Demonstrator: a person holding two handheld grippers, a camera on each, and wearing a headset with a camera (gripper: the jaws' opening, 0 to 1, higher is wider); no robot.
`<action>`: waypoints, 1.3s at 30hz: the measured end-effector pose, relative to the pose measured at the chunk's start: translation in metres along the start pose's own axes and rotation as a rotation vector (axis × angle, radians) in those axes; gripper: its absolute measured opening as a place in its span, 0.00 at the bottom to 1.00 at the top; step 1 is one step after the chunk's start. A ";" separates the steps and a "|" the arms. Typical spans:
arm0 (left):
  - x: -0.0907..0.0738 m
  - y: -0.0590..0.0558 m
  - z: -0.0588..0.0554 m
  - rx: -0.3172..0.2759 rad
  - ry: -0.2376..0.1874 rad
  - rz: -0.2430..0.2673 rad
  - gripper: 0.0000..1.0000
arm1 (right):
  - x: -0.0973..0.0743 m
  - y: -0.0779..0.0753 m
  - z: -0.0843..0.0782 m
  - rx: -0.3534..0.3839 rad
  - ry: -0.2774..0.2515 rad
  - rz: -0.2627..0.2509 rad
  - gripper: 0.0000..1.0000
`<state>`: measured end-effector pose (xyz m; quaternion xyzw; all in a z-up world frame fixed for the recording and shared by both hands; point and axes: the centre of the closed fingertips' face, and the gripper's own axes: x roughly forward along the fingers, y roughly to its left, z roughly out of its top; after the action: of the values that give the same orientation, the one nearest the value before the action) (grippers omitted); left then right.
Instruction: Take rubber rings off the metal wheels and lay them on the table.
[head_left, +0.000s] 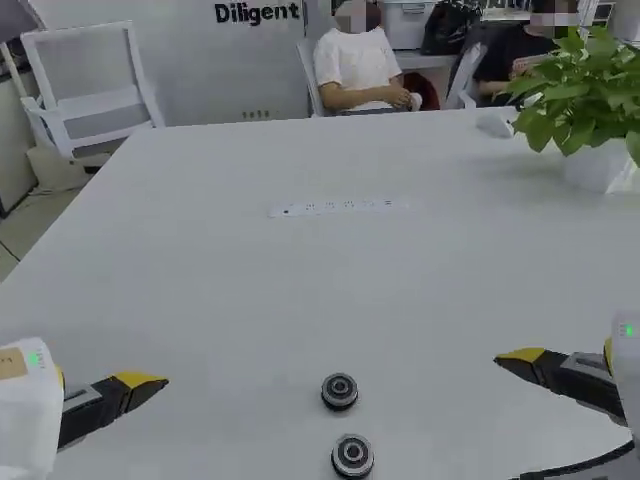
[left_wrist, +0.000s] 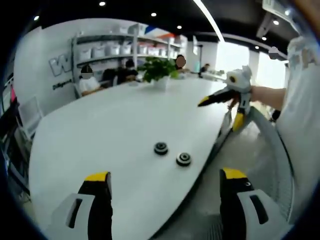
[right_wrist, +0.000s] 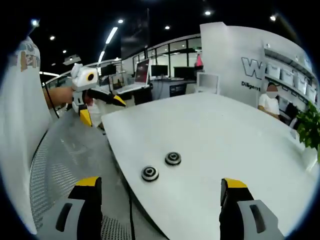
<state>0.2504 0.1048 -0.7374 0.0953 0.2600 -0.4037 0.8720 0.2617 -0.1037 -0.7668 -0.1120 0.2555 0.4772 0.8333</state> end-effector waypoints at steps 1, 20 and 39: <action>0.000 0.000 0.000 0.001 0.001 -0.001 0.91 | 0.000 0.000 0.000 -0.002 0.000 0.001 0.99; -0.008 -0.003 -0.006 -0.013 0.002 0.016 0.91 | 0.000 0.004 0.000 -0.004 -0.003 0.008 0.99; -0.005 0.007 -0.017 -0.012 0.016 0.016 0.91 | 0.005 0.003 -0.008 0.007 0.018 0.007 0.99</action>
<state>0.2469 0.1188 -0.7495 0.0951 0.2687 -0.3945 0.8736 0.2590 -0.1019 -0.7764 -0.1124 0.2649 0.4784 0.8296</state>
